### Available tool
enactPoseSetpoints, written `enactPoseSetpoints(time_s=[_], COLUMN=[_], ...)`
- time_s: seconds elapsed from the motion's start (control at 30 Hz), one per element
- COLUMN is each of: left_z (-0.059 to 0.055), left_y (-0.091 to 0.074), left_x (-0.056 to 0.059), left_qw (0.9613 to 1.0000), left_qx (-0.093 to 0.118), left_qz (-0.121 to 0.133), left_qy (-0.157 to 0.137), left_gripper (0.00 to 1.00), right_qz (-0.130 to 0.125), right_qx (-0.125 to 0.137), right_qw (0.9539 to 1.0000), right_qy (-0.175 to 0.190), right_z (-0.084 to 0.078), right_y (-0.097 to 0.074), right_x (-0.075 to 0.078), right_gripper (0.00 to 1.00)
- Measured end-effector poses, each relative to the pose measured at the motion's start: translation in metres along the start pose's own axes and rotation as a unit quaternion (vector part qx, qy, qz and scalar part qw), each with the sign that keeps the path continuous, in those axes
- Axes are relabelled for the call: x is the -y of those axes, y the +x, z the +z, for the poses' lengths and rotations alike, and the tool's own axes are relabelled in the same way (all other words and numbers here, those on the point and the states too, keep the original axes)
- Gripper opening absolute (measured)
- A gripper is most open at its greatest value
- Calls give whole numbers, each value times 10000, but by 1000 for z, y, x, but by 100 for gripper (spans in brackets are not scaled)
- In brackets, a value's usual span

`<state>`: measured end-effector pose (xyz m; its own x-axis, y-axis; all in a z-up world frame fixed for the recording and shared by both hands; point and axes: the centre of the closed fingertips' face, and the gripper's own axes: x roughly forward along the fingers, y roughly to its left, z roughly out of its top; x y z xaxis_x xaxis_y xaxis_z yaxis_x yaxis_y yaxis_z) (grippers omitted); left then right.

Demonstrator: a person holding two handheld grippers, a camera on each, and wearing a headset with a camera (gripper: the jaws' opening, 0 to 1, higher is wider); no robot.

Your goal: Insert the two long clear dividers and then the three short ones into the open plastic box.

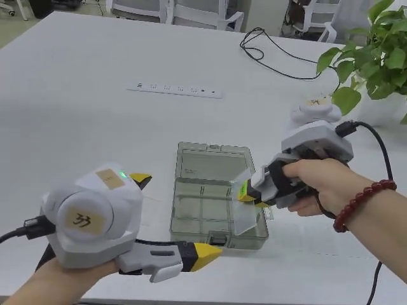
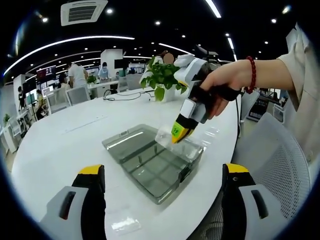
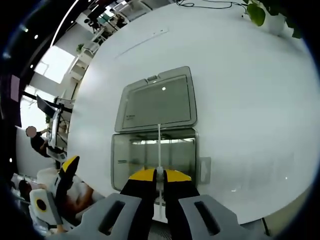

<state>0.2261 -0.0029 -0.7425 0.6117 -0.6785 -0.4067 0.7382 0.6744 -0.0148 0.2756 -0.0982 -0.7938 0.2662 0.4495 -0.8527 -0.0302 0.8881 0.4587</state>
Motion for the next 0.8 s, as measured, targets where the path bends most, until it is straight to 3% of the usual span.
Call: enactPoseSetpoints(time_s=[0.8], left_z=[3], left_y=[-1], left_x=[-1], left_qw=[9999], left_qx=[56], left_qz=[75], left_qy=[-36], left_gripper=[99], right_qz=[32], right_qx=[-357], right_qw=[9989], right_qy=[308], right_z=[2], right_y=[8], right_x=[6], right_gripper=[6])
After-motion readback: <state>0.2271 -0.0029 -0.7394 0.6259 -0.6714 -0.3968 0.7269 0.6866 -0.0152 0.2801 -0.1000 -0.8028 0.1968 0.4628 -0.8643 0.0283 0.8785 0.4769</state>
